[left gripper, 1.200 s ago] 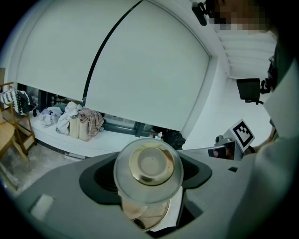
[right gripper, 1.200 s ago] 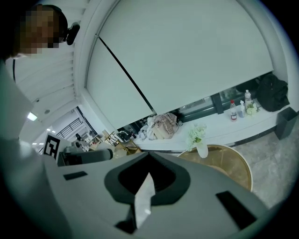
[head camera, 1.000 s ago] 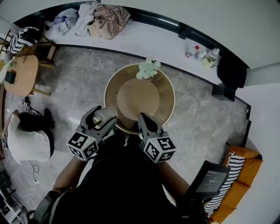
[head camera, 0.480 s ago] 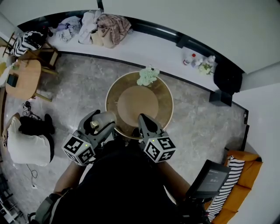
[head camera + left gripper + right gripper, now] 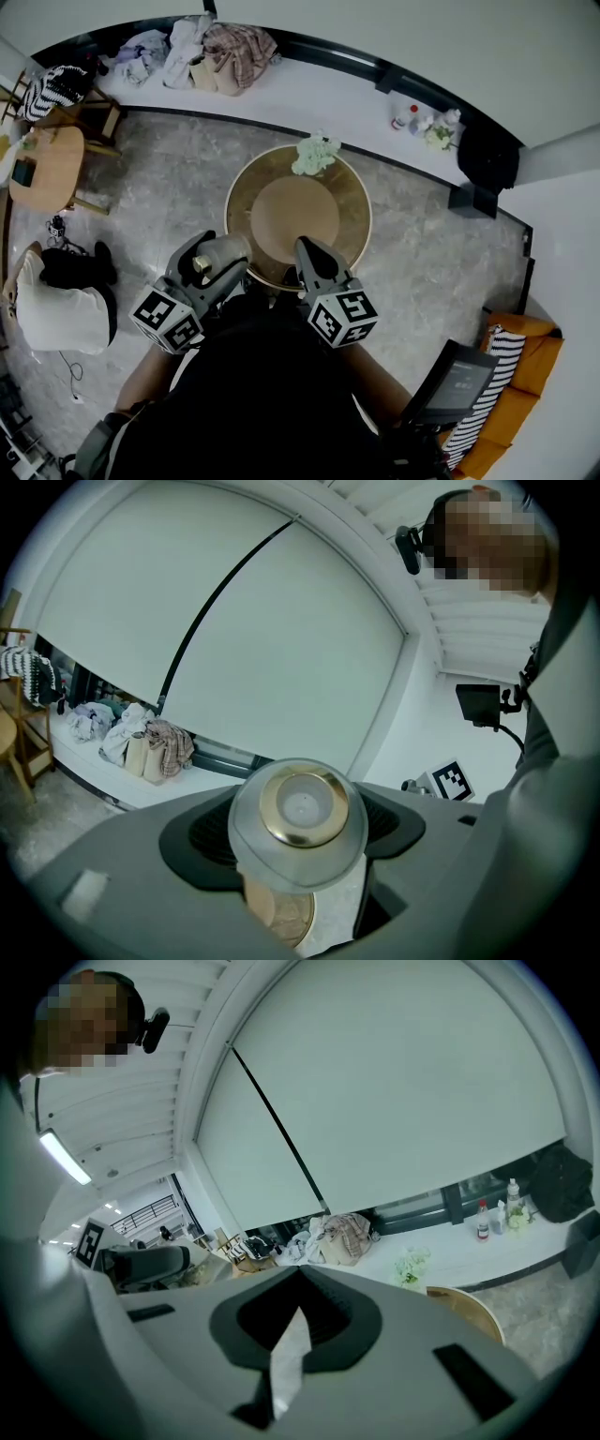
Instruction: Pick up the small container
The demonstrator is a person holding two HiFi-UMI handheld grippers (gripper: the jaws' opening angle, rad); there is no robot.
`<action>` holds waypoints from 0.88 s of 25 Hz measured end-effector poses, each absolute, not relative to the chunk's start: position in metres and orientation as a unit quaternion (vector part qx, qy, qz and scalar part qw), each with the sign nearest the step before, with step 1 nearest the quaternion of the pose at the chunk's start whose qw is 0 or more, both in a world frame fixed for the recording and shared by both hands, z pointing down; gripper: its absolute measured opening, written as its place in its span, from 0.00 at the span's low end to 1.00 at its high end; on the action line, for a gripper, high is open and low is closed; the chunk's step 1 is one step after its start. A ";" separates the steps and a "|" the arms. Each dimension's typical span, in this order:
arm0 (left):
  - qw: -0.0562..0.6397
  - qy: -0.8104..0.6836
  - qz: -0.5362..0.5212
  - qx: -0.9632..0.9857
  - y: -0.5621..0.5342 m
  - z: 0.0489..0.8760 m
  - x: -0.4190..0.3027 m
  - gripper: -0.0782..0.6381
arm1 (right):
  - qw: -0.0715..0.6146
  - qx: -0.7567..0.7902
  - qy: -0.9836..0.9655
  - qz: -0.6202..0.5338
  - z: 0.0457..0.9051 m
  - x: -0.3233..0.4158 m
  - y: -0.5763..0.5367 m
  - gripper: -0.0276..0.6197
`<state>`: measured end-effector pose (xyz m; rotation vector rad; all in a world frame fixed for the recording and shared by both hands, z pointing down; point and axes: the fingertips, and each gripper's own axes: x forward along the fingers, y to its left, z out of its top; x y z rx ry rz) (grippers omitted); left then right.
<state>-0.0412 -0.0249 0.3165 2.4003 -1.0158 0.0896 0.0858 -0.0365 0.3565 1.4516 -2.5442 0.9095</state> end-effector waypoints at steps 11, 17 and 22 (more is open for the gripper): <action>0.273 -0.381 0.039 0.883 -0.029 0.329 -0.048 0.58 | 0.035 0.471 -0.834 0.285 0.351 0.084 -0.038 0.04; 0.274 -0.382 0.041 0.882 -0.030 0.332 -0.049 0.58 | 0.035 0.469 -0.836 0.282 0.348 0.082 -0.037 0.04; 0.275 -0.382 0.043 0.881 -0.029 0.333 -0.050 0.58 | 0.032 0.469 -0.836 0.282 0.347 0.081 -0.036 0.04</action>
